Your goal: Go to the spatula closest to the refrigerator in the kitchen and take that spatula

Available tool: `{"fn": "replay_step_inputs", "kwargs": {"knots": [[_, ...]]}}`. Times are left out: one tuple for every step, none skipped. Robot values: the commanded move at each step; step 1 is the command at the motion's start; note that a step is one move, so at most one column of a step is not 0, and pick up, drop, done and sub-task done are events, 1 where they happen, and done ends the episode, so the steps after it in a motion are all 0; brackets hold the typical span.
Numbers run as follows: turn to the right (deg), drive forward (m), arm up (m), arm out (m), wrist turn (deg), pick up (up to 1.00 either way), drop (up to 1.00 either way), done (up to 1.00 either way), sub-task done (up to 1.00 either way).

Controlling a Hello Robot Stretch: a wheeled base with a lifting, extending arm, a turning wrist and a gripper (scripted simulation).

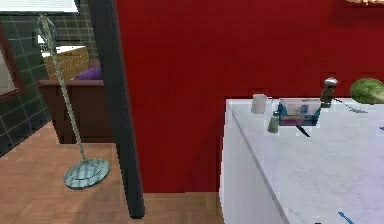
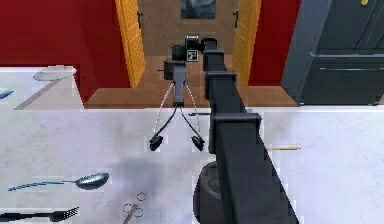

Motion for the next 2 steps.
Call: {"fn": "replay_step_inputs", "kwargs": {"knots": [[0.0,0.00,0.00,0.00,45.0,0.00,0.00,0.00,0.00],[0.0,0.00,0.00,0.00,45.0,0.00,0.00,0.00,0.00]]}}
